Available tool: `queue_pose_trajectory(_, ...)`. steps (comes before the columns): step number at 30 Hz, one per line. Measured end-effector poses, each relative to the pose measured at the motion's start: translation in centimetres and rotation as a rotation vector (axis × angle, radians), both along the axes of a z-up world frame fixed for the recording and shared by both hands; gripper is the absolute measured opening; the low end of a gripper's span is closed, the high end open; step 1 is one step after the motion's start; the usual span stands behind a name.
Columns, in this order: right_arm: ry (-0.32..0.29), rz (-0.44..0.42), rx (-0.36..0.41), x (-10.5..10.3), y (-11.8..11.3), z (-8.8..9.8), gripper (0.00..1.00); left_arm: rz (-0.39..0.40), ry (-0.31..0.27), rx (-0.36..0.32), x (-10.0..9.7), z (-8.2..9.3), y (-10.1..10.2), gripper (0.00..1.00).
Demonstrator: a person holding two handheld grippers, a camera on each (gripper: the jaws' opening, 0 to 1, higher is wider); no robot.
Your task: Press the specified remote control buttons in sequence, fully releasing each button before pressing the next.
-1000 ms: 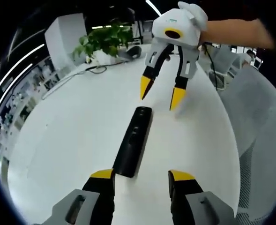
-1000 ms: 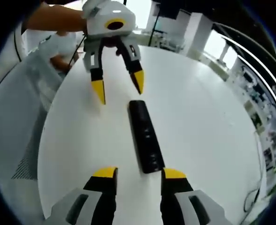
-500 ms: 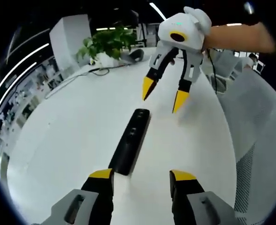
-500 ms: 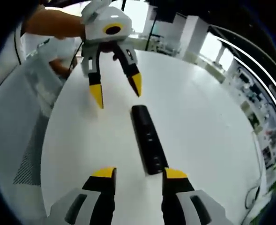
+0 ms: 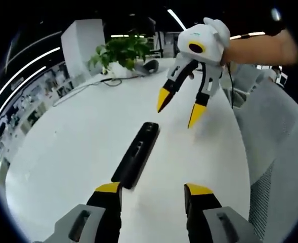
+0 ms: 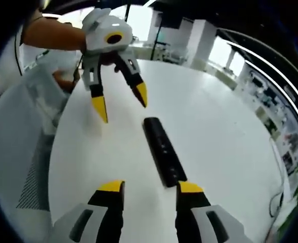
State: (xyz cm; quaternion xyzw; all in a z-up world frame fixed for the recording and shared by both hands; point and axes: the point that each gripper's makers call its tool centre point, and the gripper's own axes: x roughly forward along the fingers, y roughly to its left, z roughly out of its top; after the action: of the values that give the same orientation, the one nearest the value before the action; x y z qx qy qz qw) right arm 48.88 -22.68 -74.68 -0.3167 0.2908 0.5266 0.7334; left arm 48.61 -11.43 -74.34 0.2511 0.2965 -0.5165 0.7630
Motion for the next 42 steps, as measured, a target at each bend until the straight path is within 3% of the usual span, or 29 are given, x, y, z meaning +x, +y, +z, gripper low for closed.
queue_pose_trajectory(29, -0.012, -0.061, 0.097, -1.3, 0.3, 0.7, 0.39, 0.061, 0.000, -0.077, -1.6, 0.1, -0.4, 0.52)
queue_pose_trajectory(42, -0.032, -0.092, 0.161, -2.7, 0.5, 1.9, 0.39, 0.107, -0.028, -0.145, -2.7, 1.4, -0.6, 0.52)
